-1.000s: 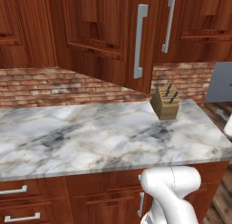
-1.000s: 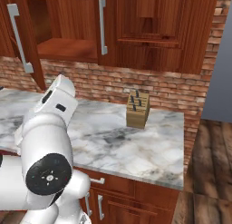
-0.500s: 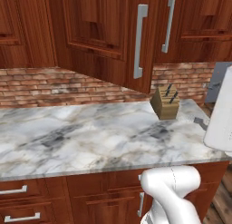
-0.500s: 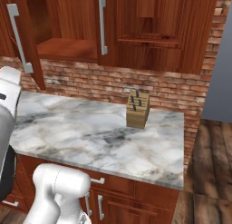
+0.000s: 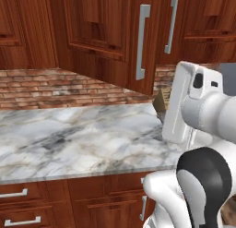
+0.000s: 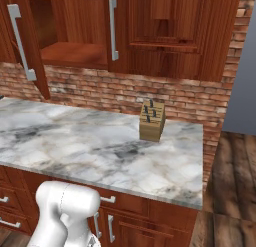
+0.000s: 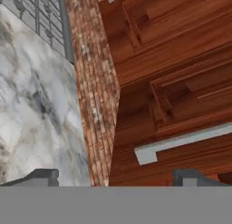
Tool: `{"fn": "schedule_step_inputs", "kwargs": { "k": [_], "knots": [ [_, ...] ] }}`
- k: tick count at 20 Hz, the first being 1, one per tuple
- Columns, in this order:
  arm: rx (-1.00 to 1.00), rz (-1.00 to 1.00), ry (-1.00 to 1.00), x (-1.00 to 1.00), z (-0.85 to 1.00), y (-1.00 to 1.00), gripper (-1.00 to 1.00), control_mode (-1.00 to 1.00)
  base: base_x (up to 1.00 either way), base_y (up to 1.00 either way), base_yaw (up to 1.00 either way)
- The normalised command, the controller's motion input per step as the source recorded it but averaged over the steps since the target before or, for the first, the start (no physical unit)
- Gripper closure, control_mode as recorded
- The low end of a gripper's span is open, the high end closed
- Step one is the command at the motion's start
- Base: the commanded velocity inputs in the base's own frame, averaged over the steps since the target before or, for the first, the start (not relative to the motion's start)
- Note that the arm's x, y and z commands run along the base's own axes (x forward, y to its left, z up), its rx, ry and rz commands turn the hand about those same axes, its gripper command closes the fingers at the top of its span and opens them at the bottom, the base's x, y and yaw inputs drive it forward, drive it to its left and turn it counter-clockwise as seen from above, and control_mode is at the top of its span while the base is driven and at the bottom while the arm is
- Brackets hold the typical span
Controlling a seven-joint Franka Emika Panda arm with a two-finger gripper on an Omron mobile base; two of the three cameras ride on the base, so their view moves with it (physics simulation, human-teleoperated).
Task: Close all open cabinet doors.
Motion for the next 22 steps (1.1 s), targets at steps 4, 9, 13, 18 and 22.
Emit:
{"fn": "schedule_step_inputs", "kwargs": {
  "k": [4, 9, 13, 18, 22],
  "knots": [
    [-0.19, -0.2, -0.03, 0.54, 0.0, 0.6, -1.0, -1.0, 0.0, 0.0, 0.0],
    [-0.18, -0.21, -0.01, 0.6, 0.0, 0.54, -1.0, -1.0, 0.0, 0.0, 0.0],
    [-0.12, -0.18, 0.0, 0.78, 0.0, 0.28, -1.0, -1.0, 0.0, 0.0, 0.0],
    [-0.07, -0.13, 0.0, 0.87, 0.0, 0.06, -1.0, -1.0, 0.0, 0.0, 0.0],
    [-0.02, -0.06, 0.0, 0.9, 0.0, 0.0, -1.0, -1.0, 0.0, 0.0, 0.0]
  ]
}}
